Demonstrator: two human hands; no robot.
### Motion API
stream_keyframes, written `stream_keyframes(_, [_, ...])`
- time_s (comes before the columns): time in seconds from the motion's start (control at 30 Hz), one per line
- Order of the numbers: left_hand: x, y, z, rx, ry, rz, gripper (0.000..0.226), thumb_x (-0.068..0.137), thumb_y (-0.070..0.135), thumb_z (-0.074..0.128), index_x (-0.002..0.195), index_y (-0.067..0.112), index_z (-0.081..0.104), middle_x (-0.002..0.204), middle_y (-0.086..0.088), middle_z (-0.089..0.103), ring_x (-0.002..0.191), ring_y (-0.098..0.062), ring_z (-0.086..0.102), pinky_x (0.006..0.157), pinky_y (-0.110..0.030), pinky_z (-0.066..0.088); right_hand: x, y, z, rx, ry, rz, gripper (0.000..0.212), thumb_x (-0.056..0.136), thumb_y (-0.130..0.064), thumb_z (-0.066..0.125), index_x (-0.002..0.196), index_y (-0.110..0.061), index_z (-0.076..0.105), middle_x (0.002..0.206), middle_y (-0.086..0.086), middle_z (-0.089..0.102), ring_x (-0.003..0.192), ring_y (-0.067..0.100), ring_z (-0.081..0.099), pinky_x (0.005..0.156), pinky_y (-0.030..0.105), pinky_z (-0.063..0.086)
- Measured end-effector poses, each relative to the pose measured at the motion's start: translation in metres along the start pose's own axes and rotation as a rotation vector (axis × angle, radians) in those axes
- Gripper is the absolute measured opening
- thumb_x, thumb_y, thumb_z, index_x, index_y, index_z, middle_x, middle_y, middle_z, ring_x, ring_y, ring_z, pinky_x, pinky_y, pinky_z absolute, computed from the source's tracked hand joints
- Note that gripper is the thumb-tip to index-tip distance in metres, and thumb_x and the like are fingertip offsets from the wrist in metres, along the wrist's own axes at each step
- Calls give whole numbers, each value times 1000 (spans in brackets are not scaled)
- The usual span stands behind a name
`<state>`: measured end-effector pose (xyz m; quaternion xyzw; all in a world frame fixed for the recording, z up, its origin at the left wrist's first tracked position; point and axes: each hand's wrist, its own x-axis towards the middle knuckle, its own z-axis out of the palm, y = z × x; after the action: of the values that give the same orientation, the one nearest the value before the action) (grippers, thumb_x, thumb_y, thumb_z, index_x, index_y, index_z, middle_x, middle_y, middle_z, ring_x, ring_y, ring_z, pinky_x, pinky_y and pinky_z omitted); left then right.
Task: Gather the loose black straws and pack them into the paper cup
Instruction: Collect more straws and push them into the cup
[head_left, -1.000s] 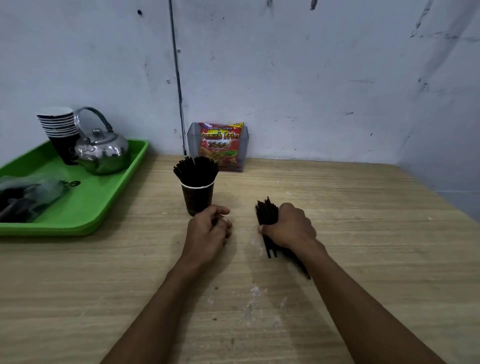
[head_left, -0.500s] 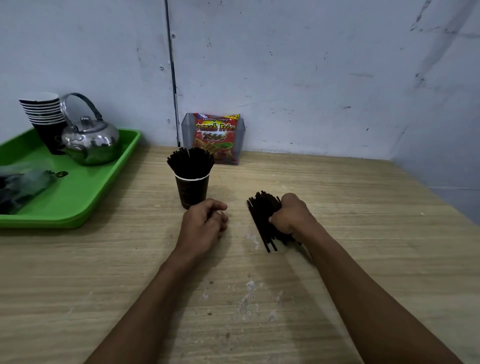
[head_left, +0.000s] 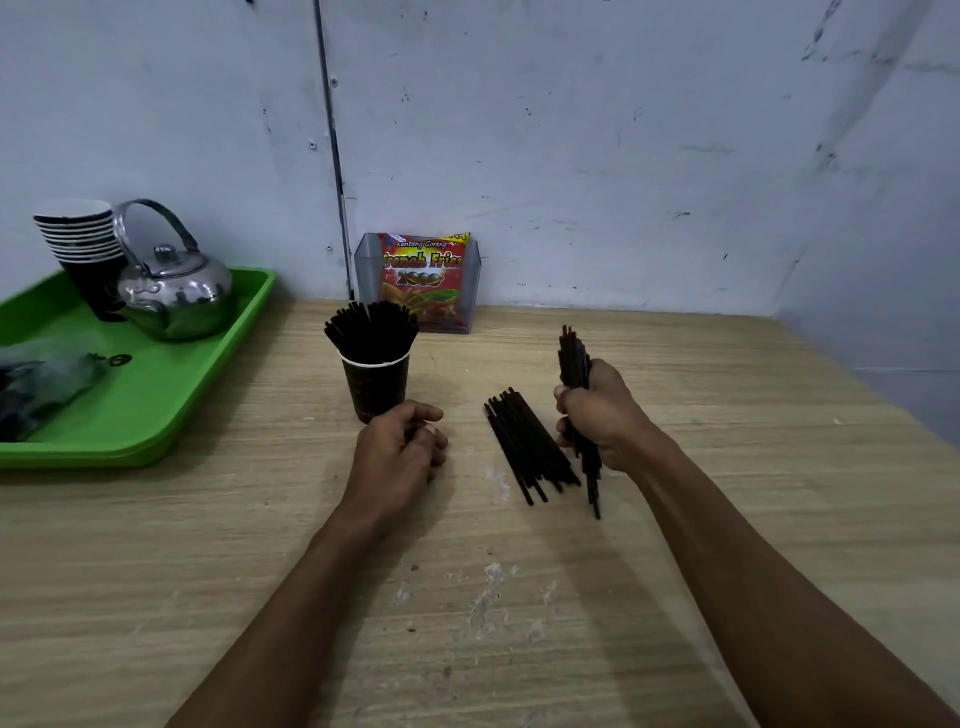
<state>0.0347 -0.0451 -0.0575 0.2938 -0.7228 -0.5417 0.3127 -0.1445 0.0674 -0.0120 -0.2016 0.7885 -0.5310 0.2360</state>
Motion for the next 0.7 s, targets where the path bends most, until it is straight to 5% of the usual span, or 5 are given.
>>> stream_keyframes(0.13, [-3,0,1,35,0,31,23,97,-4,43,110,3,61,89,-23,68,69,-15,59,54,-20,50,-3,0,-11,194,134,-152,5,98,-11,53,98,-13,48,74,3,47,53,15,44,47,29,41])
stream_keyframes(0.27, [-7,0,2,94,4,63,24,97,-3,45,111,8,62,88,-15,69,72,-13,62,60,-20,52,-6,0,-25,333,257,-352,26,90,-17,68,76,-17,46,55,-6,43,39,11,37,45,26,34])
stream_keyframes(0.37, [-9,0,2,108,16,76,24,96,-2,47,110,10,62,88,-12,69,75,-16,64,65,-25,53,-10,1,-31,305,288,-512,32,85,-27,73,68,-23,46,56,-7,44,48,14,40,53,28,37])
stream_keyframes(0.57, [-9,-2,5,133,35,78,24,96,0,49,109,14,63,88,-10,70,79,-21,66,73,-36,54,-22,24,-19,170,336,-703,23,90,-23,69,81,-15,50,65,-11,45,58,3,41,59,21,39])
stream_keyframes(0.7, [-10,-3,5,112,34,88,26,97,-2,47,112,12,62,90,-11,70,78,-18,65,68,-28,52,-21,33,-13,213,350,-691,31,91,-20,68,118,-13,54,73,-14,51,63,2,49,62,19,44])
